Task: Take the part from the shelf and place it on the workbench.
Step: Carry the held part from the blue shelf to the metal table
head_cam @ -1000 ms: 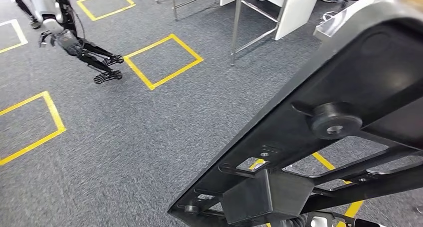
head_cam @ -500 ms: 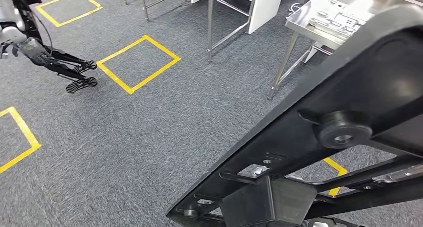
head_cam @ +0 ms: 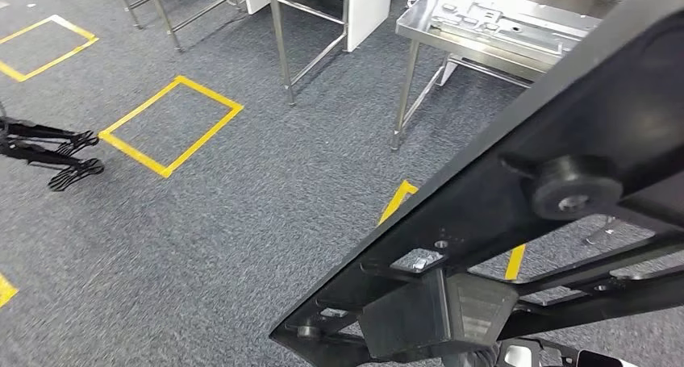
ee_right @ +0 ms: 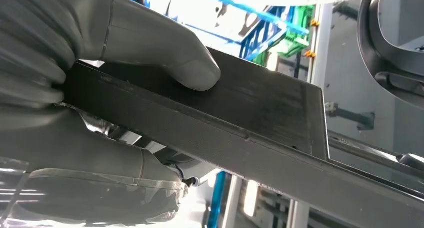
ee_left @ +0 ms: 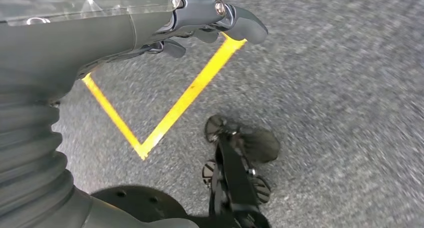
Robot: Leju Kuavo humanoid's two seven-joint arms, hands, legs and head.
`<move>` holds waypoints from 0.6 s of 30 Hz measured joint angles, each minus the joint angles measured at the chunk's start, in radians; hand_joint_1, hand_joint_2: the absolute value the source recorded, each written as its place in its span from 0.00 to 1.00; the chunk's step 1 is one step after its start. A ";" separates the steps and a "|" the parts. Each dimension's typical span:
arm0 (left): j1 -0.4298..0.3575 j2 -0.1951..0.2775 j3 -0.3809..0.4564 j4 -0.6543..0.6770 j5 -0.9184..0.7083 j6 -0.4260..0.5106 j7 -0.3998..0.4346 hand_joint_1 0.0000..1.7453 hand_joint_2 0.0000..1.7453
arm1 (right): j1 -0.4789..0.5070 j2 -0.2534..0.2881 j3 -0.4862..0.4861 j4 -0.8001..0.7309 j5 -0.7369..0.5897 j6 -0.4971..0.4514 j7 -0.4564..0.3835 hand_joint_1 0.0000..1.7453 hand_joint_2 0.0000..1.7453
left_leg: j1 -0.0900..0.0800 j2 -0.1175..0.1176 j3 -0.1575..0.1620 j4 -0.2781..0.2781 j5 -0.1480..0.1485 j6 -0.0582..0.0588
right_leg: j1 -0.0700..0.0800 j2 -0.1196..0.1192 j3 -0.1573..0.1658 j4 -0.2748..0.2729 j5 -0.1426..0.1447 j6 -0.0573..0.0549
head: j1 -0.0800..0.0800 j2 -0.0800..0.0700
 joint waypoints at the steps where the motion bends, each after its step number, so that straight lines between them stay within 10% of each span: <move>1: -0.001 0.000 0.000 0.000 0.000 -0.001 -0.001 0.00 1.00 | -0.011 0.000 0.000 0.005 -0.005 -0.002 0.000 1.00 1.00 | 0.001 -0.014 0.016 -0.038 0.010 0.003 | 0.000 0.009 -0.004 0.004 -0.001 0.006 | 0.000 0.000; 4: -0.005 0.000 0.000 0.000 0.000 -0.001 -0.003 0.00 1.00 | -0.038 -0.005 0.000 0.022 -0.032 -0.007 0.000 1.00 1.00 | -0.002 -0.008 0.021 -0.056 0.013 0.021 | -0.002 0.029 -0.013 0.003 0.003 0.025 | 0.001 0.000; 6: -0.009 0.000 0.000 0.000 0.001 0.001 -0.005 0.00 1.00 | -0.064 -0.016 0.002 0.036 -0.060 -0.010 0.000 1.00 1.00 | -0.001 0.010 0.025 -0.065 0.020 0.036 | -0.003 -0.001 -0.026 0.026 -0.013 0.035 | 0.004 0.000; 11: -0.007 0.003 0.000 0.000 0.010 0.004 -0.007 0.00 1.00 | -0.127 -0.048 0.008 0.075 -0.117 -0.014 0.000 1.00 1.00 | -0.005 0.065 0.023 -0.070 0.020 0.048 | -0.006 -0.076 -0.154 0.285 -0.121 0.047 | 0.011 0.000; 15: -0.009 0.005 0.001 0.000 0.013 0.001 -0.005 0.00 1.00 | -0.161 -0.063 0.018 0.093 -0.135 -0.026 0.003 1.00 1.00 | -0.009 0.103 0.033 -0.070 0.013 0.040 | 0.001 -0.118 -0.050 0.076 -0.009 0.033 | 0.011 0.000; 18: -0.010 0.005 0.002 0.000 0.019 0.000 -0.002 0.00 1.00 | -0.185 -0.066 0.029 0.103 -0.143 -0.028 0.005 1.00 1.00 | -0.013 0.127 0.039 -0.071 0.007 0.026 | 0.014 -0.135 -0.016 -0.003 0.006 0.017 | 0.010 0.000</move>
